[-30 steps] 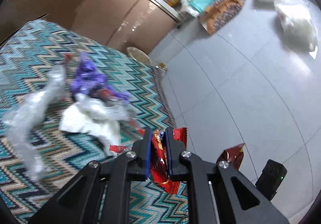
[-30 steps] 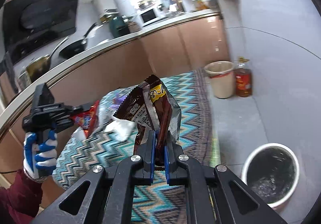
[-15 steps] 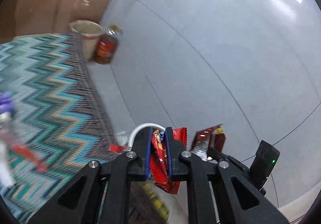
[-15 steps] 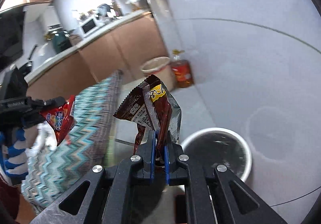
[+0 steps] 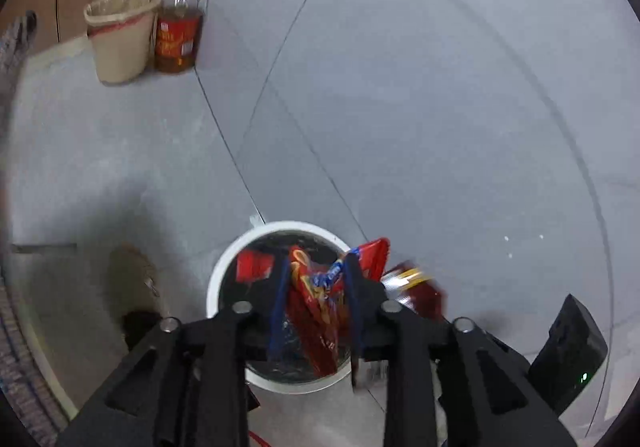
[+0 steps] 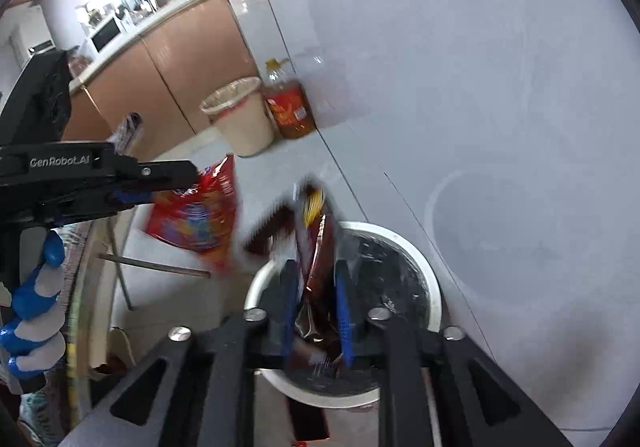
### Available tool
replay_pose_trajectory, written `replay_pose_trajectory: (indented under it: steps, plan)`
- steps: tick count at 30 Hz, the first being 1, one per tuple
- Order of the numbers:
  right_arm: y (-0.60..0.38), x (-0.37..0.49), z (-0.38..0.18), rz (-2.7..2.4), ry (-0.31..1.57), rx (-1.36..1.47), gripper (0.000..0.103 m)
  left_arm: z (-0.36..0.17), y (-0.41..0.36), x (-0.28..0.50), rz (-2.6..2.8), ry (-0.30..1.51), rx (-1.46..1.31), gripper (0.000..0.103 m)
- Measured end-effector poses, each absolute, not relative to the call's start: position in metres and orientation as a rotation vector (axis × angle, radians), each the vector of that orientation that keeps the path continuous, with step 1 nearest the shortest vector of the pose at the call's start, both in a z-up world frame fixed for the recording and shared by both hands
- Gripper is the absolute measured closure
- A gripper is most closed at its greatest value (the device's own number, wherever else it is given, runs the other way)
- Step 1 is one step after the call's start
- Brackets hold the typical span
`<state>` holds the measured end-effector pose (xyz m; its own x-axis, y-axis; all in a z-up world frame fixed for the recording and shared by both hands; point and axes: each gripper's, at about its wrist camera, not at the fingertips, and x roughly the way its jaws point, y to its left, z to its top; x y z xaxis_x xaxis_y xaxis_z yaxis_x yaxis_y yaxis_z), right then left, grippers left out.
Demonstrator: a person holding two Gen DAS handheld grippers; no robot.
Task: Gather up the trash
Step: 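Open both tools to drop the wrappers into the bin, then move both open tools back to the trash pile on the table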
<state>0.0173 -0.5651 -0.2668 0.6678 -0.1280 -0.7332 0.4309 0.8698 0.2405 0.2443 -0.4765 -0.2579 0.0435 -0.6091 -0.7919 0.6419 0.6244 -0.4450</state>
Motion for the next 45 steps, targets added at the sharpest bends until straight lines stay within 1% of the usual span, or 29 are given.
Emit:
replay_pose_trajectory:
  steps: [1,2,4,7,9,13,17,23,30,36,40,45]
  plan:
    - [-0.568,0.018,-0.272,-0.334,0.792,0.412,0.073,-0.265,-0.480,0.245,-0.953,1.205,0.034,0.070]
    - [-0.570,0.020,-0.275,-0.339,0.800,0.412,0.070,-0.270,-0.481,0.244,-0.951,1.214,0.034,0.069]
    - [-0.572,0.019,-0.280,-0.349,0.814,0.415,0.070,-0.277,-0.485,0.242,-0.947,1.221,0.043,0.068]
    - [-0.576,0.015,-0.280,-0.362,0.813,0.420,0.068,-0.278,-0.480,0.240,-0.943,1.216,0.052,0.063]
    - [-0.576,0.010,-0.277,-0.371,0.807,0.420,0.067,-0.276,-0.477,0.240,-0.941,1.212,0.042,0.063]
    - [-0.572,0.008,-0.262,-0.384,0.781,0.412,0.067,-0.262,-0.467,0.241,-0.955,1.164,0.028,0.063]
    - [-0.560,-0.003,-0.242,-0.384,0.737,0.397,0.067,-0.230,-0.439,0.231,-0.956,1.065,-0.008,0.063]
    - [-0.532,-0.014,-0.192,-0.362,0.639,0.340,0.065,-0.172,-0.379,0.212,-0.909,0.857,-0.045,0.063]
    - [-0.478,-0.020,-0.127,-0.267,0.515,0.259,0.063,-0.116,-0.294,0.190,-0.856,0.726,-0.018,0.062]
    - [-0.426,-0.027,-0.082,-0.162,0.422,0.195,0.061,-0.076,-0.212,0.170,-0.796,0.603,-0.033,0.061]
    - [-0.391,-0.030,-0.055,-0.097,0.373,0.147,0.059,-0.057,-0.158,0.159,-0.744,0.557,-0.058,0.053]
    - [-0.358,-0.025,-0.033,-0.013,0.343,0.115,0.059,-0.040,-0.077,0.150,-0.621,0.494,-0.097,0.051]
